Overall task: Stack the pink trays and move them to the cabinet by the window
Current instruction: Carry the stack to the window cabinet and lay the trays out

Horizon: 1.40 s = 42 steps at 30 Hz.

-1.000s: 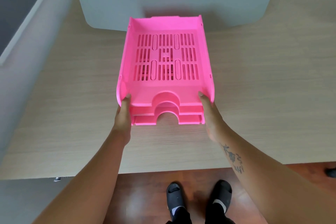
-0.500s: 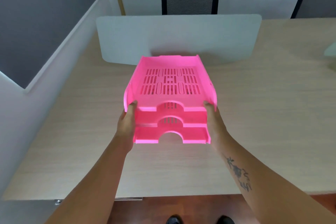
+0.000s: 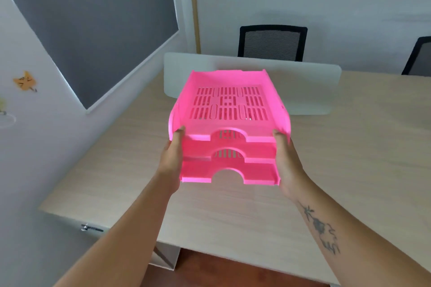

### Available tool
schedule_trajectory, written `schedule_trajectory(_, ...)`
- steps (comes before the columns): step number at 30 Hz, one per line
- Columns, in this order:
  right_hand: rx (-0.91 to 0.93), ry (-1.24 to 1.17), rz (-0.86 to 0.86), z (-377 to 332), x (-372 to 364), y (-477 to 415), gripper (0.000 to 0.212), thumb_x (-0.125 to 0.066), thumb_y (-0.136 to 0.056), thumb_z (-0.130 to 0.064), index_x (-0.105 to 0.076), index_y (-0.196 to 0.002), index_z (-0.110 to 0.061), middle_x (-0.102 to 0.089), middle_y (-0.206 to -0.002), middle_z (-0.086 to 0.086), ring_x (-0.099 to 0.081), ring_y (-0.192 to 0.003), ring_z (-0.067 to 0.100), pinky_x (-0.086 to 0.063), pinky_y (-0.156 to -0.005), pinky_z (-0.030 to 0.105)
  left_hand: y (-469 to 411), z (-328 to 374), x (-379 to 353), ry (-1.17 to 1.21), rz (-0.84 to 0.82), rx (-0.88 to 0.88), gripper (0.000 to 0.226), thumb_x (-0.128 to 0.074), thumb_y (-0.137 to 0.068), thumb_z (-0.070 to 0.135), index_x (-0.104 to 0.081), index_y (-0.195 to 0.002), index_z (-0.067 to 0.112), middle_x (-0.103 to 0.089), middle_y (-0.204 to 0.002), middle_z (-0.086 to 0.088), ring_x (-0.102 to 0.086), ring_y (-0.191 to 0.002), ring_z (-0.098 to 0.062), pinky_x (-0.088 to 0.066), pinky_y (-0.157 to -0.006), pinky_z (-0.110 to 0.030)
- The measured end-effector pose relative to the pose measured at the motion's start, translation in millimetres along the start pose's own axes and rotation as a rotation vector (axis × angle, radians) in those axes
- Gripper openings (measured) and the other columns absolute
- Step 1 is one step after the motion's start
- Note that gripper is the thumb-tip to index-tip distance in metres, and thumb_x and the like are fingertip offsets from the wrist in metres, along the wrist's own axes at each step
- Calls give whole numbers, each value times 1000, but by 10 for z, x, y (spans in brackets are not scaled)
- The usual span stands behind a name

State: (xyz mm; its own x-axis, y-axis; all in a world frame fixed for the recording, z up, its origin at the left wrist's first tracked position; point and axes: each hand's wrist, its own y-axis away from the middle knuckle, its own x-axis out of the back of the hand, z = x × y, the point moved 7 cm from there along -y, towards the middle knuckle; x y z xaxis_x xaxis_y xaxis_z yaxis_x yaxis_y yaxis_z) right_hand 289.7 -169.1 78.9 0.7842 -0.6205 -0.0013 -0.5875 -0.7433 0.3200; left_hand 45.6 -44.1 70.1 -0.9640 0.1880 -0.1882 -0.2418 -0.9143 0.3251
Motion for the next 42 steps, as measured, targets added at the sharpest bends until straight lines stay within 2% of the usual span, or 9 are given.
schedule_trajectory(2, 20, -7, -65, -71, 17, 86, 79, -45, -66, -79, -54, -134, -40, -68, -125, 10, -66, -113, 36, -52, -98, 60, 243, 77, 47, 18, 83, -16, 81, -58, -65, 75, -58, -127, 22, -72, -114, -15, -71, -97, -36, -54, -85, -63)
schedule_trajectory(10, 81, 54, -527, -152, -743, 1110, 65, -46, -69, -79, -57, -124, -47, -72, -116, 7, -72, -103, 30, -58, -86, 61, 2114, 176, 1148, 104, 565, -208, 63, -58, -67, 74, -67, -113, 31, -75, -107, -8, -72, -95, -33, -54, -87, -59)
schedule_trajectory(13, 97, 97, -728, -56, -1200, 1807, 69, -44, -69, -80, -55, -127, -46, -70, -121, 6, -68, -110, 30, -54, -94, 61, 3083, 142, 1649, 136, 759, -263, 60, -59, -66, 74, -71, -108, 34, -77, -102, -7, -74, -91, -32, -56, -85, -58)
schedule_trajectory(17, 76, 116, -968, 226, -1748, 2878, 66, -44, -70, -79, -57, -124, -45, -73, -114, 6, -73, -101, 28, -58, -86, 62, 4457, -14, 2169, 182, 962, -363, 62, -59, -74, 70, -67, -118, 27, -75, -107, -13, -72, -94, -37, -54, -85, -62)
schedule_trajectory(22, 71, 146, -1228, 619, -2178, 4334, 62, -44, -73, -76, -57, -126, -45, -69, -123, 6, -67, -113, 32, -54, -94, 61, 5998, -331, 2596, 216, 1107, -459, 63, -56, -83, 62, -61, -129, 19, -70, -118, -20, -68, -104, -43, -50, -89, -67)
schedule_trajectory(28, 73, 146, -1493, 1164, -2437, 5915, 63, -49, -76, -78, -53, -131, -47, -66, -127, 7, -65, -117, 33, -55, -90, 63, 7516, -838, 3101, 219, 1295, -457, 62, -53, -84, 68, -61, -129, 26, -72, -116, -16, -71, -98, -40, -55, -81, -64)
schedule_trajectory(32, 103, 159, -1592, 1556, -2617, 6806, 74, -47, -77, -81, -49, -140, -44, -64, -135, 4, -57, -128, 35, -45, -105, 62, 8294, -1210, 3547, 255, 1401, -415, 65, -54, -78, 74, -62, -127, 32, -74, -112, -12, -73, -95, -37, -56, -78, -63)
schedule_trajectory(38, 111, 225, -1601, 2200, -2909, 7731, 74, -44, -76, -82, -50, -138, -42, -72, -119, 7, -69, -109, 35, -60, -83, 59, 8946, -1735, 4379, 275, 1424, -360, 67, -52, -78, 74, -59, -129, 31, -72, -114, -13, -70, -101, -38, -57, -80, -62)
schedule_trajectory(42, 119, 279, -1575, 2568, -3135, 8027, 71, -45, -75, -80, -53, -135, -43, -74, -117, 6, -73, -104, 32, -61, -80, 57, 9072, -2010, 4886, 259, 1354, -341, 63, -50, -82, 74, -58, -128, 33, -74, -110, -12, -72, -96, -35, -58, -76, -59)
